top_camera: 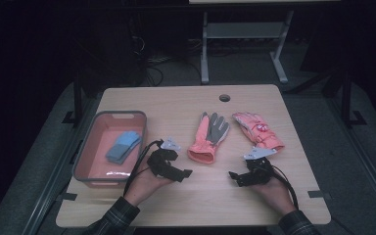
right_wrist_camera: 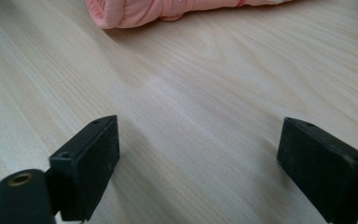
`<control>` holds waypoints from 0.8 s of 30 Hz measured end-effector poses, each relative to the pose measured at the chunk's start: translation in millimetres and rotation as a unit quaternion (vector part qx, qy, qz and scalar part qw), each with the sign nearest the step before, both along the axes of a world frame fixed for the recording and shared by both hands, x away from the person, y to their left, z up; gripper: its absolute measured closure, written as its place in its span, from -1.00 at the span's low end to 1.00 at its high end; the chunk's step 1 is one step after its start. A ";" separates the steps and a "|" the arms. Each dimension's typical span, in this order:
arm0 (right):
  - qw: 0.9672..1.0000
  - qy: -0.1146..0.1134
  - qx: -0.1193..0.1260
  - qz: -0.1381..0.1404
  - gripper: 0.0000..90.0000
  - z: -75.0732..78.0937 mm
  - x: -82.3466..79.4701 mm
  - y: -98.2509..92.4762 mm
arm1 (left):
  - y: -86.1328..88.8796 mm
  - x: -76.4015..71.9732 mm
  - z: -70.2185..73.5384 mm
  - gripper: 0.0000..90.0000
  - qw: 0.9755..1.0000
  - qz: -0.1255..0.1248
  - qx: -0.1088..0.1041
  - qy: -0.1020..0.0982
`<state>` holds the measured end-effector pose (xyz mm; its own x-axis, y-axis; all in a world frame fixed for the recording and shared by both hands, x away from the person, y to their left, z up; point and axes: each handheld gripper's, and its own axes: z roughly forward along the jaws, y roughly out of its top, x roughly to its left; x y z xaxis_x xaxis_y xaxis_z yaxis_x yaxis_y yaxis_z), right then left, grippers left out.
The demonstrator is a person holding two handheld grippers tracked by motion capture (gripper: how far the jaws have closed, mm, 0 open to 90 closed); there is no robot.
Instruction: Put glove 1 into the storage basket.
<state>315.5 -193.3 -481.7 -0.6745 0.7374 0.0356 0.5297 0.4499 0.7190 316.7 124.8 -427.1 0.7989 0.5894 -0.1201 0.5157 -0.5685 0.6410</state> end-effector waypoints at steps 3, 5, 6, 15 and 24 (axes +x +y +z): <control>1.000 0.002 -0.001 -0.005 -0.77 0.1 -0.3 1.1 | -2.6 -7.1 -12.7 -0.63 1.000 -0.007 0.008 0.002; 1.000 0.003 -0.002 -0.006 -0.75 0.6 -0.4 1.7 | -3.7 -11.2 -20.5 -0.64 1.000 -0.014 0.016 0.000; 1.000 0.004 -0.004 -0.002 -0.68 1.5 0.3 1.9 | -3.5 -13.1 -23.5 -0.65 1.000 -0.019 0.021 -0.002; 0.999 0.043 0.019 0.027 0.12 21.3 7.0 4.9 | 5.1 -21.9 -40.3 -0.71 0.999 -0.024 0.021 -0.032; 0.997 0.025 0.042 0.063 0.99 48.5 25.2 14.9 | 16.4 -26.7 -50.0 -0.73 0.996 -0.041 -0.008 -0.078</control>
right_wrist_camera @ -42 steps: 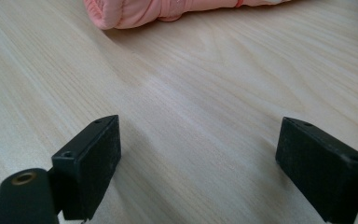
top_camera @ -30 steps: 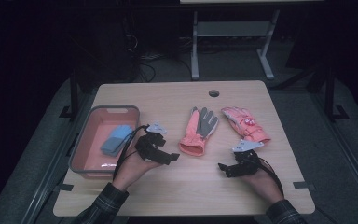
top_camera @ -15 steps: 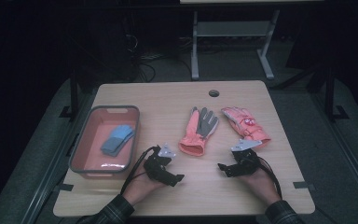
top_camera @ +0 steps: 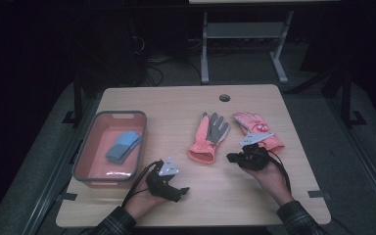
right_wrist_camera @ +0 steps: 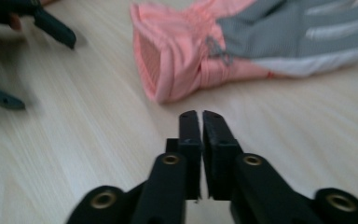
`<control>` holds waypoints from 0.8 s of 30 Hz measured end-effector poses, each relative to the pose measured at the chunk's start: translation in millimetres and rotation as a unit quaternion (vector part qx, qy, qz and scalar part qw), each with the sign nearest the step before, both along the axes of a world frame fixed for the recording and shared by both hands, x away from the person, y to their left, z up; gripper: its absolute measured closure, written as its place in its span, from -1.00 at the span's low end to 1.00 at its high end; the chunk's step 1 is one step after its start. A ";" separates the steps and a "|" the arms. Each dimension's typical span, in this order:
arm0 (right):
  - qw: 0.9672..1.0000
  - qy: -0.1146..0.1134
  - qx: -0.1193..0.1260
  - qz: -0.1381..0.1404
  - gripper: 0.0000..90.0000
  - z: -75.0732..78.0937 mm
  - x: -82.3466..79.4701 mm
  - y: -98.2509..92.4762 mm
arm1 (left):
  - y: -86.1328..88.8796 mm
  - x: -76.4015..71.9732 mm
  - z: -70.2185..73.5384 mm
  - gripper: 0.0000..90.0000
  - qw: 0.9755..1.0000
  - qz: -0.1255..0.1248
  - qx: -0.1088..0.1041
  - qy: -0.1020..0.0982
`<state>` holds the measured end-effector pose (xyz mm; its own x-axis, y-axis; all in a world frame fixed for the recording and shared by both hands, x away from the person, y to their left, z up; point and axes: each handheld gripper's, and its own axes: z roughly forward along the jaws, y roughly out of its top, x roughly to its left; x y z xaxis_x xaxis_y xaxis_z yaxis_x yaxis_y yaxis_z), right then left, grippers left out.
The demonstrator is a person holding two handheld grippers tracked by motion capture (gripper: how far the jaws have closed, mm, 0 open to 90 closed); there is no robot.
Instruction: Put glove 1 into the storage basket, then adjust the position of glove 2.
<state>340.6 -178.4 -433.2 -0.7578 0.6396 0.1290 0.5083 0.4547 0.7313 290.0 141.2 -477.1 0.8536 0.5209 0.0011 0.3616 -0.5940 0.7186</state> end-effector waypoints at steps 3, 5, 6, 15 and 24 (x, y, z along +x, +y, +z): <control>1.000 -0.010 0.008 0.012 1.00 8.4 8.7 5.5 | 0.2 -0.3 -0.4 -0.72 1.000 0.000 -0.003 0.002; 1.000 -0.012 0.010 0.017 1.00 13.2 14.7 10.9 | 0.5 0.3 -0.2 -0.72 1.000 -0.002 -0.001 -0.001; 1.000 -0.011 0.012 0.020 1.00 15.1 18.1 13.7 | 0.4 0.1 -0.3 -0.72 1.000 -0.001 -0.002 0.000; 1.000 -0.004 0.011 0.027 1.00 18.4 46.4 40.0 | 0.7 0.2 -0.2 -0.72 1.000 -0.002 0.000 0.002; 0.999 0.012 0.002 0.038 1.00 9.1 66.3 63.0 | 0.4 0.1 -0.7 -0.72 1.000 -0.001 -0.003 0.002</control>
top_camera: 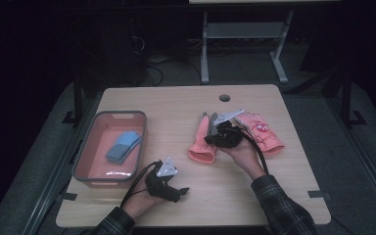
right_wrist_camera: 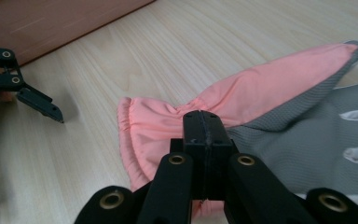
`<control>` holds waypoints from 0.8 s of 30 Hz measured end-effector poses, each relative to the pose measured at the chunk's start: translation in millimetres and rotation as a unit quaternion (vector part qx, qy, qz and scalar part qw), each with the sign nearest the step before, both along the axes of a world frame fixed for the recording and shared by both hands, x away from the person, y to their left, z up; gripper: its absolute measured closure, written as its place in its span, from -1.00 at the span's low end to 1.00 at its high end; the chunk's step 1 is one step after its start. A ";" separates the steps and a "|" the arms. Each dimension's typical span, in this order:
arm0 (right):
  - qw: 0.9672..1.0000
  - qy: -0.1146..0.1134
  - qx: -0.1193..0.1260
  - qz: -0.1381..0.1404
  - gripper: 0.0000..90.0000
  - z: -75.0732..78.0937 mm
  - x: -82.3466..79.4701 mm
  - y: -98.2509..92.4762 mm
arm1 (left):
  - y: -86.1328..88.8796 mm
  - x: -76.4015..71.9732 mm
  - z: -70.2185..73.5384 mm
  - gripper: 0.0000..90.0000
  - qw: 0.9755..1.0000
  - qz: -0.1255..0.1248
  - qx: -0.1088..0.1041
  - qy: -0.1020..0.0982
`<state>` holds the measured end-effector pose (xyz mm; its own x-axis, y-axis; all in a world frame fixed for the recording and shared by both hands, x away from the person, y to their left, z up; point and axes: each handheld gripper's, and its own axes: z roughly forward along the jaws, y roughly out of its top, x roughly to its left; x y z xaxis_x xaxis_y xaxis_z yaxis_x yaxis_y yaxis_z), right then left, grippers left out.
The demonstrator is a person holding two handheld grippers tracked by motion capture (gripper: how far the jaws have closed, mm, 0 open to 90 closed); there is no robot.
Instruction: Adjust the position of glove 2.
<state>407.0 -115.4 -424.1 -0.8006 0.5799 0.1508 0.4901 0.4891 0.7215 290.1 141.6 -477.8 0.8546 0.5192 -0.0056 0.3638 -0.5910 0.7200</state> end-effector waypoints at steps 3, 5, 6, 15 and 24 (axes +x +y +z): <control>1.000 0.006 -0.005 0.000 1.00 -6.4 3.2 4.9 | 0.1 -0.1 0.3 -0.72 1.000 0.000 0.002 0.001; 1.000 0.015 -0.006 -0.001 1.00 -10.2 4.1 6.1 | 0.2 0.0 0.4 -0.72 1.000 -0.001 0.002 0.000; 1.000 0.018 -0.005 -0.001 1.00 -11.4 4.2 6.1 | 0.1 -0.1 0.3 -0.72 1.000 0.000 0.002 0.001; 1.000 0.017 -0.013 0.009 1.00 -12.8 -10.3 -2.4 | -0.2 -0.3 0.2 -0.72 1.000 0.001 -0.001 0.000; 0.999 0.018 -0.022 0.028 1.00 -11.0 -37.6 -24.1 | -0.2 -0.3 0.2 -0.73 1.000 0.000 -0.001 0.000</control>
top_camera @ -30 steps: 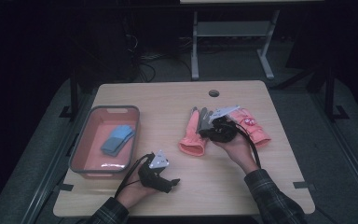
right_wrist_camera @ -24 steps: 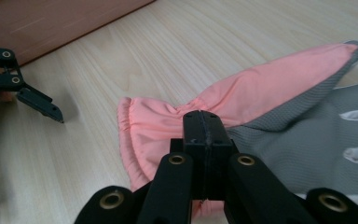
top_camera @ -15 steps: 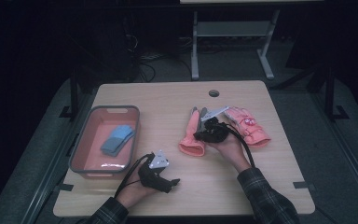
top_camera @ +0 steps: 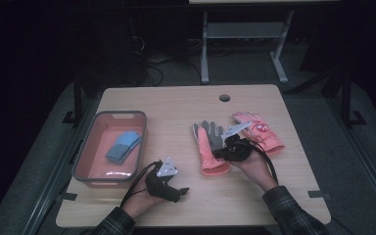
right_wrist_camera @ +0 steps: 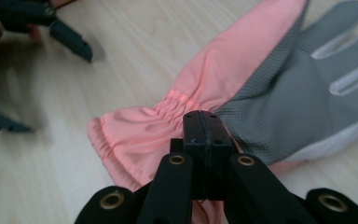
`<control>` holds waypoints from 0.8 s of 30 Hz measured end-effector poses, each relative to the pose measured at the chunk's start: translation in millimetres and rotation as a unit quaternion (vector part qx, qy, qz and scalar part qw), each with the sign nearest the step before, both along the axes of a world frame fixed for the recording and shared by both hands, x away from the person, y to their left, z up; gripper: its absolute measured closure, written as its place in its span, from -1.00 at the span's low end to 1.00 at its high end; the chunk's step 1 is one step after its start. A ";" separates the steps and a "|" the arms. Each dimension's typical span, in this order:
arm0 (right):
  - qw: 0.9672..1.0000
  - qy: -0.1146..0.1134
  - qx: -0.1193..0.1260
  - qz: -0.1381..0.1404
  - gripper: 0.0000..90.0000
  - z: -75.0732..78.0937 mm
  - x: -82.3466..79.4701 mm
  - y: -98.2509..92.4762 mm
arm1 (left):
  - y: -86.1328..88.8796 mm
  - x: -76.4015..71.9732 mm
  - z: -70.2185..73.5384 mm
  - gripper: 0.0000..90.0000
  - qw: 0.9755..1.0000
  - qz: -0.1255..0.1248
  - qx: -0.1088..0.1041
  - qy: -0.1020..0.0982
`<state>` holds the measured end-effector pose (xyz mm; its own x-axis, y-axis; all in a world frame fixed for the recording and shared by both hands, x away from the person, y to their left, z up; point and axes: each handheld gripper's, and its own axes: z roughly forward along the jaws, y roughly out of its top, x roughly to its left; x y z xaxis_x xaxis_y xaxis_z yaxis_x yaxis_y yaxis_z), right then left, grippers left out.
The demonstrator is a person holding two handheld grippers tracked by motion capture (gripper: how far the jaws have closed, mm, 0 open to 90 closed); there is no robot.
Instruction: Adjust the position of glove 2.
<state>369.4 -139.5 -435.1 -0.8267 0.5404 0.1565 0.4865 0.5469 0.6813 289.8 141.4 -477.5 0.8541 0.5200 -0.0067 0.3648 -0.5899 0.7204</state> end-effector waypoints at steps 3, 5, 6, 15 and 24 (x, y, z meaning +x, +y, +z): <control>1.000 0.002 -0.005 -0.001 1.00 1.1 -9.5 -7.6 | 0.0 0.0 0.0 -0.72 1.000 0.000 0.000 0.000; 1.000 0.004 -0.005 0.000 1.00 1.7 -15.2 -13.0 | 0.0 0.0 0.0 -0.72 1.000 0.000 0.000 0.000; 1.000 0.003 -0.006 0.000 1.00 1.6 -17.6 -15.5 | 0.1 0.1 0.1 -0.72 1.000 0.000 0.001 -0.001; 1.000 0.001 -0.016 0.009 1.00 3.5 -42.0 -39.2 | 0.2 0.4 0.1 -0.72 1.000 -0.001 0.002 -0.002; 1.000 -0.008 -0.002 -0.005 1.00 10.2 -42.3 -52.2 | 0.1 0.3 0.2 -0.72 1.000 -0.001 0.002 -0.002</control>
<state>327.0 -191.7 -424.8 -0.8234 0.5495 0.1420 0.4817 0.5445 0.6867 290.1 141.5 -477.3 0.8551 0.5184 -0.0008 0.3606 -0.5937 0.7194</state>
